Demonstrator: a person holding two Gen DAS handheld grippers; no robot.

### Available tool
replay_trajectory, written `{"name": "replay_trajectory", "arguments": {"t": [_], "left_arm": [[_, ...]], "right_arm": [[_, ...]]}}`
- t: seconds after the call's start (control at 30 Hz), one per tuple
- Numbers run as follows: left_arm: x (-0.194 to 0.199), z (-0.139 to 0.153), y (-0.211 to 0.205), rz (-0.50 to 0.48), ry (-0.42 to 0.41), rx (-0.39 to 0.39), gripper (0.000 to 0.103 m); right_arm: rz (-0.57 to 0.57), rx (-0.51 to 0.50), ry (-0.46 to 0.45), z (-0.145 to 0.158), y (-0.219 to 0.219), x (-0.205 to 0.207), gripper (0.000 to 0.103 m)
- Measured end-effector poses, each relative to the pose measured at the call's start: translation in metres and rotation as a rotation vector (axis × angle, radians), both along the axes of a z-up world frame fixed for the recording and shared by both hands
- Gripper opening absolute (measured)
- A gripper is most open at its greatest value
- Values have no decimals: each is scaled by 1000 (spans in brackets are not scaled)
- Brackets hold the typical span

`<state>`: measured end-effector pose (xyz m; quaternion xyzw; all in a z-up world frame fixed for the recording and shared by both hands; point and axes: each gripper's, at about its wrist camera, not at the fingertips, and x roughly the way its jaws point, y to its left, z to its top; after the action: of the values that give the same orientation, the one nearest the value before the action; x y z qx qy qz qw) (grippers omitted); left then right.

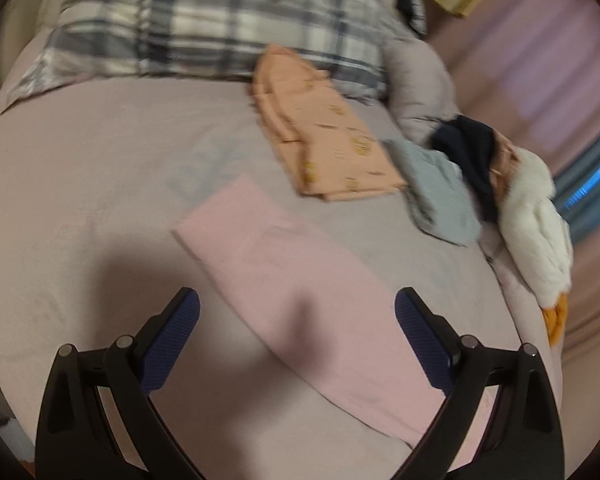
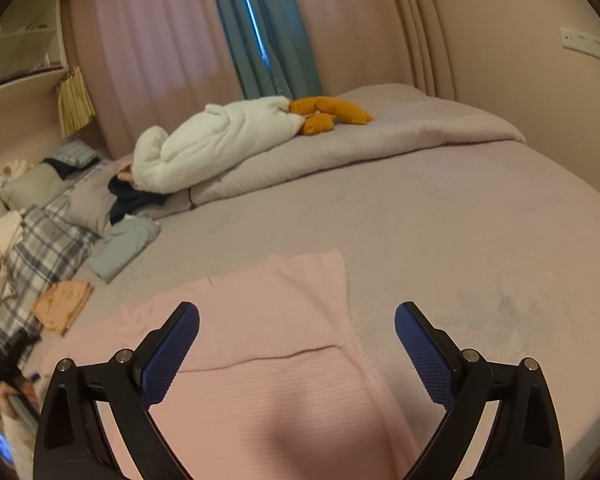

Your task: Fold small clothes

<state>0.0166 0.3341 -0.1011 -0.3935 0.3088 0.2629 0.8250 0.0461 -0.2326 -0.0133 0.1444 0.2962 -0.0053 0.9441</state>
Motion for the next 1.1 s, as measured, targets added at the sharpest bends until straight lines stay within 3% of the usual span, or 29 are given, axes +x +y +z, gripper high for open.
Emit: {"name": "replay_trajectory", "arguments": {"t": [0.17, 0.37, 0.5, 0.57, 0.6, 0.67, 0.77, 0.87, 1.1], "left_arm": [[-1, -27, 24, 43, 22, -119, 90], [4, -37, 37, 58, -13, -169, 82], [10, -42, 40, 60, -33, -184, 51], [8, -45, 46, 76, -69, -219, 28], [9, -51, 51, 69, -105, -278, 9], [9, -60, 54, 69, -122, -352, 8], [11, -45, 44, 62, -110, -258, 7], [13, -14, 25, 8, -150, -146, 7], [15, 47, -23, -127, -256, -37, 7]], "right_arm": [[15, 16, -20, 5, 18, -6, 98], [27, -18, -48, 9, 40, -12, 98], [41, 2, -41, 6, 42, -12, 98], [39, 18, -35, 4, 41, -10, 98], [36, 21, -33, 3, 41, -9, 98], [31, 24, -33, 2, 43, -10, 98], [24, 38, -33, 1, 43, -12, 98], [25, 55, -33, 1, 42, -14, 98], [15, 52, -30, 2, 41, -16, 98]]}}
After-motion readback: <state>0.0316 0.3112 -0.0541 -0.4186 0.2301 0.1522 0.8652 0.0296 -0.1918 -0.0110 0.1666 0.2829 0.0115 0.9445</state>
